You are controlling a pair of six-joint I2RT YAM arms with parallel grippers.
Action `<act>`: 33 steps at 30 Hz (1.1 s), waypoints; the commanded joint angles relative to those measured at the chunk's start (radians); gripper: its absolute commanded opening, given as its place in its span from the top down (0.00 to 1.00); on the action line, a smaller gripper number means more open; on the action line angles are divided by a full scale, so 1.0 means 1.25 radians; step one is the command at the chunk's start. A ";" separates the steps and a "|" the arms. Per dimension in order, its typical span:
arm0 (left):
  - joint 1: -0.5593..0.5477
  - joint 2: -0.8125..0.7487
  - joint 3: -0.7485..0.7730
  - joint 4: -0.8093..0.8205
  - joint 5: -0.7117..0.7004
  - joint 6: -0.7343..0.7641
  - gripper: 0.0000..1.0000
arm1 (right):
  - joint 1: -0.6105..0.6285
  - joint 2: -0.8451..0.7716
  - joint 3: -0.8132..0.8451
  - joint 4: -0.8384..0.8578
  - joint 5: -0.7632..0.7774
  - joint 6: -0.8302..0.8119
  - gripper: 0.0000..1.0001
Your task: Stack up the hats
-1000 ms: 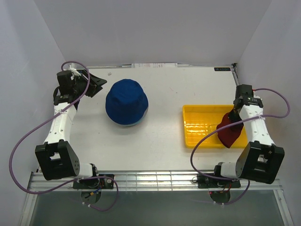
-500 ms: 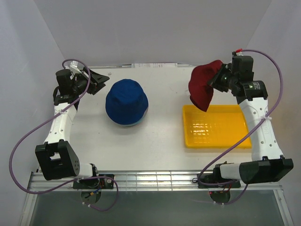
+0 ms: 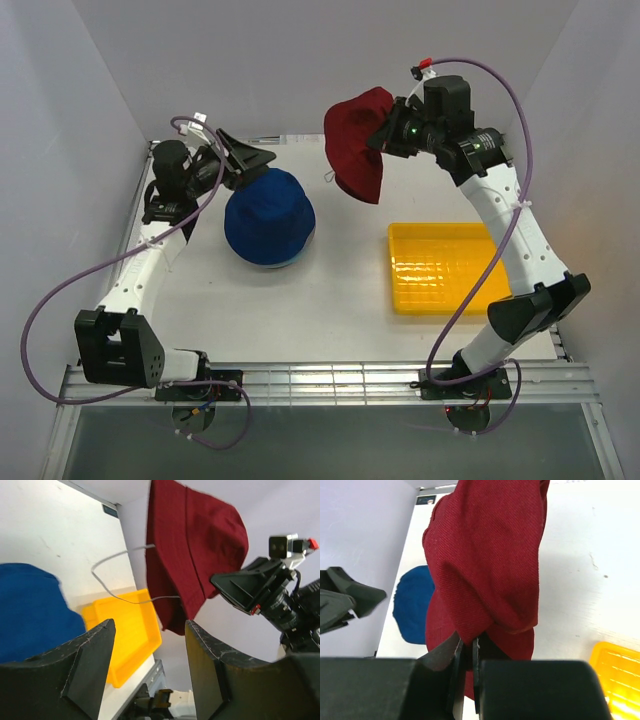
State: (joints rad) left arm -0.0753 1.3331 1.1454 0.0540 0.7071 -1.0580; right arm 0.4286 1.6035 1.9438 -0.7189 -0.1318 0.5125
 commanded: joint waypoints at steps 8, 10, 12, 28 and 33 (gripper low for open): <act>-0.170 0.029 0.070 0.097 -0.158 -0.114 0.32 | 0.067 0.022 0.108 0.057 -0.016 -0.009 0.92; -0.178 0.040 0.072 0.129 -0.162 -0.138 0.32 | 0.077 0.022 0.107 0.058 -0.016 -0.009 0.92; -0.184 0.064 0.090 0.130 -0.167 -0.140 0.32 | 0.085 0.022 0.107 0.060 -0.015 -0.007 0.92; -0.211 0.108 0.085 0.221 -0.184 -0.203 0.37 | 0.104 0.016 0.080 0.063 -0.011 -0.010 0.92; -0.211 0.109 0.090 0.222 -0.179 -0.202 0.49 | 0.104 0.011 0.053 0.062 -0.005 -0.020 0.92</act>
State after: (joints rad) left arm -0.3359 1.4979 1.2358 0.2958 0.4889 -1.3071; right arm 0.5522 1.6375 2.0220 -0.6960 -0.1375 0.5117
